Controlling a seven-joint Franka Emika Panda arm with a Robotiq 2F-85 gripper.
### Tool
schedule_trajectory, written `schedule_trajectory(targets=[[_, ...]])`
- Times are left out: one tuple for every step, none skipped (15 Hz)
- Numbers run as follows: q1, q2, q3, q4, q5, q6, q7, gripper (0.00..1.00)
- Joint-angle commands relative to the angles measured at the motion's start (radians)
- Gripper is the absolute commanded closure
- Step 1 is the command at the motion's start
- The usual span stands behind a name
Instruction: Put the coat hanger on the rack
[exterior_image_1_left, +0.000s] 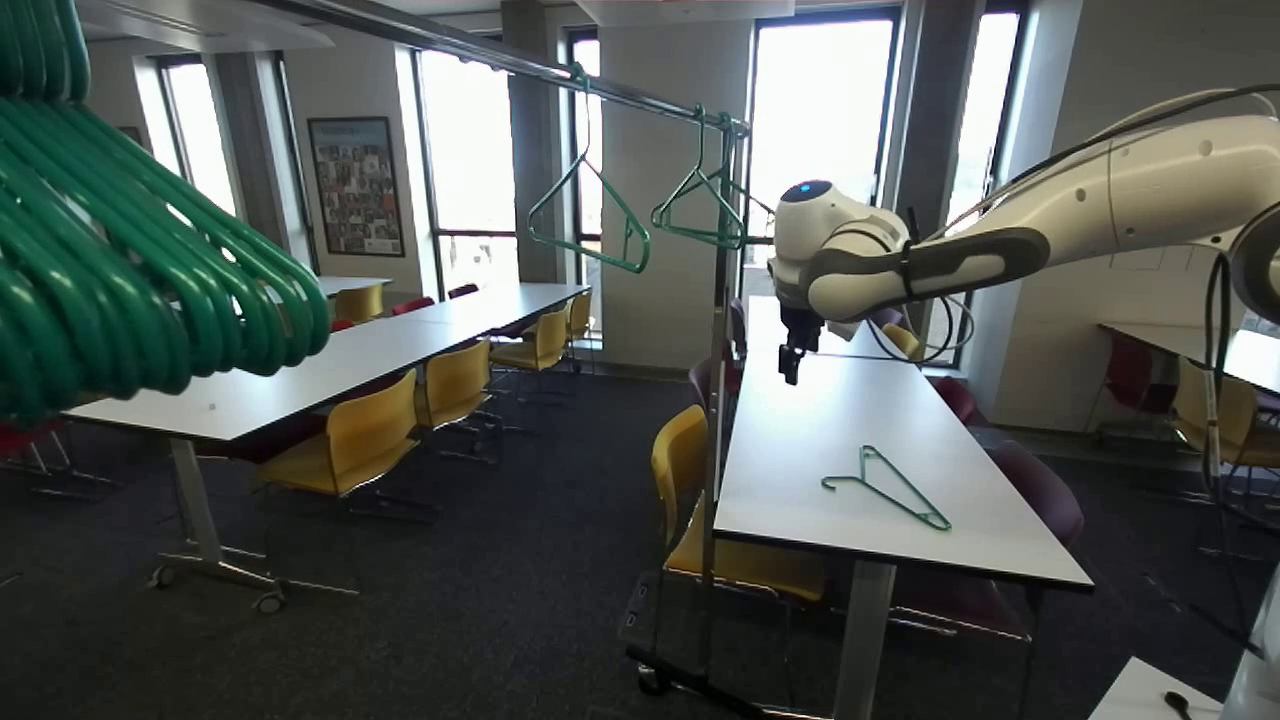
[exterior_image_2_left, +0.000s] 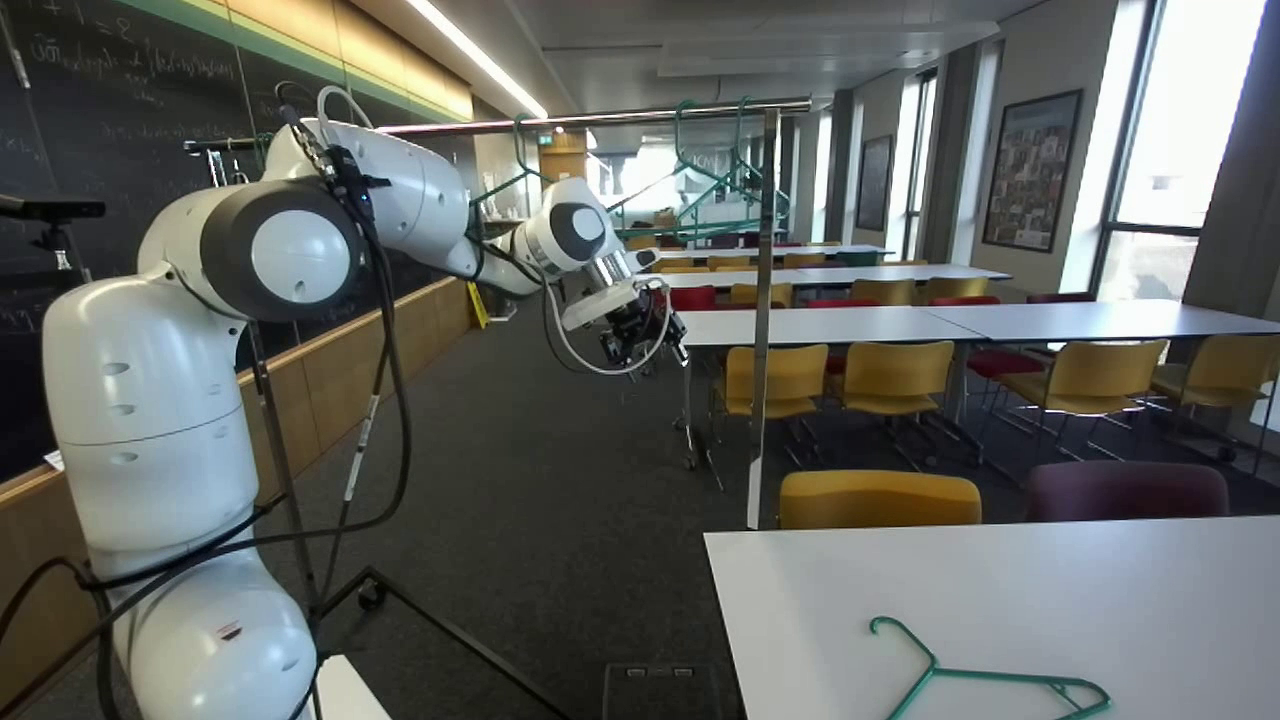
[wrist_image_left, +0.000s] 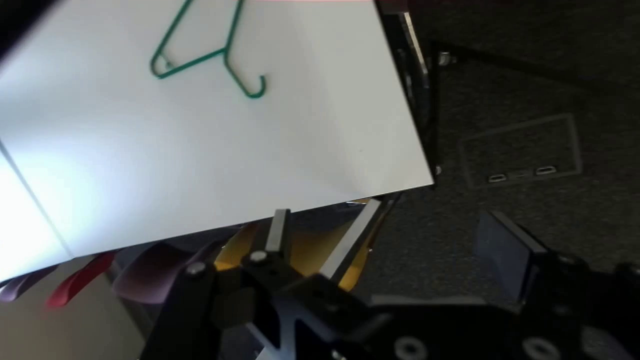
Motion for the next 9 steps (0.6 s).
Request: schedule_trajectory(targets=[[-0.019,-0.044,-0.013,-0.083,0.231,0.017,-0.086,0.0],[-0.021,-0.038,-0.016,-0.083,0.301,0.003,-0.108,0.0],[-0.024,-0.033,-0.02,-0.081,0.371,-0.011,-0.127,0.0],[-0.011,0.001,-0.014,-0.049,0.275,-0.005,-0.076,0.0],[-0.013,0.004,-0.015,-0.05,0.289,-0.006,-0.083,0.0],[-0.013,0.007,-0.015,-0.051,0.288,-0.006,-0.082,0.0],[-0.012,0.008,-0.015,-0.051,0.288,-0.006,-0.082,0.0],[-0.012,0.009,-0.015,-0.051,0.288,-0.005,-0.082,0.0],[-0.012,0.009,-0.014,-0.051,0.288,-0.005,-0.082,0.0]])
